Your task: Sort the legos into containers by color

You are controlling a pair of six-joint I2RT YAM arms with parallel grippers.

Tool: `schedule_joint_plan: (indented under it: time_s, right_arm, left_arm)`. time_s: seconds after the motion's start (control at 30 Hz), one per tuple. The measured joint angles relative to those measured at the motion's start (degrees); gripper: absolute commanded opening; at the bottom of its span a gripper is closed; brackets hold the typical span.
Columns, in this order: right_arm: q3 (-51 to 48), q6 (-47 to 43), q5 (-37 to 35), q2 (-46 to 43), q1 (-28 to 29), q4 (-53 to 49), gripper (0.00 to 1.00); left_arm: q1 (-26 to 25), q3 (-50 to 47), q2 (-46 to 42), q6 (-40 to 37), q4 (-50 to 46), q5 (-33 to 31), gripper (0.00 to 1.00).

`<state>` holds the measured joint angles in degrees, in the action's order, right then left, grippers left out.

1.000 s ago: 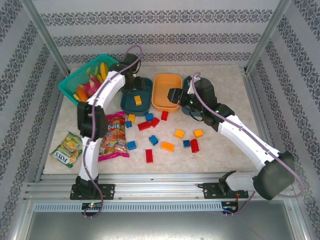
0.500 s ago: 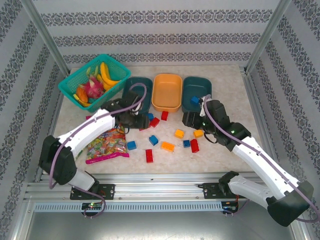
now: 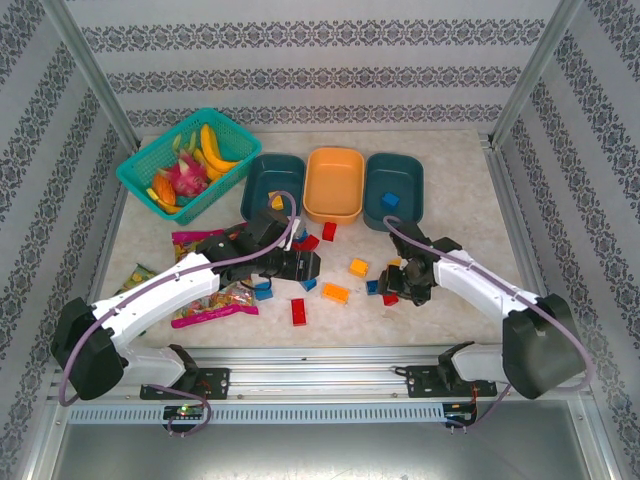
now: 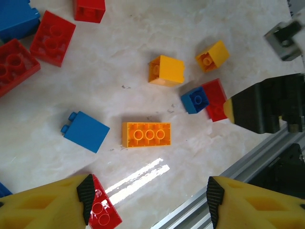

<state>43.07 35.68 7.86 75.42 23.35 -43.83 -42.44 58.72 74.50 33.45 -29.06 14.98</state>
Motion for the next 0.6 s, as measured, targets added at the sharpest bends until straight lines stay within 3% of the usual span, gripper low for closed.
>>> schedule_joint_plan:
  time_s: [0.3, 0.6]
  right_arm:
    - [0.09, -3.1, 1.92, 7.76, 0.0, 1.11, 0.5]
    - [3.1, -4.79, 1.68, 12.98, -0.66, 2.64, 0.36]
  left_arm:
    - [0.0, -0.11, -0.04, 0.02, 1.36, 0.04, 0.66]
    - [0.0, -0.46, -0.11, 0.07, 2.64, 1.88, 0.67]
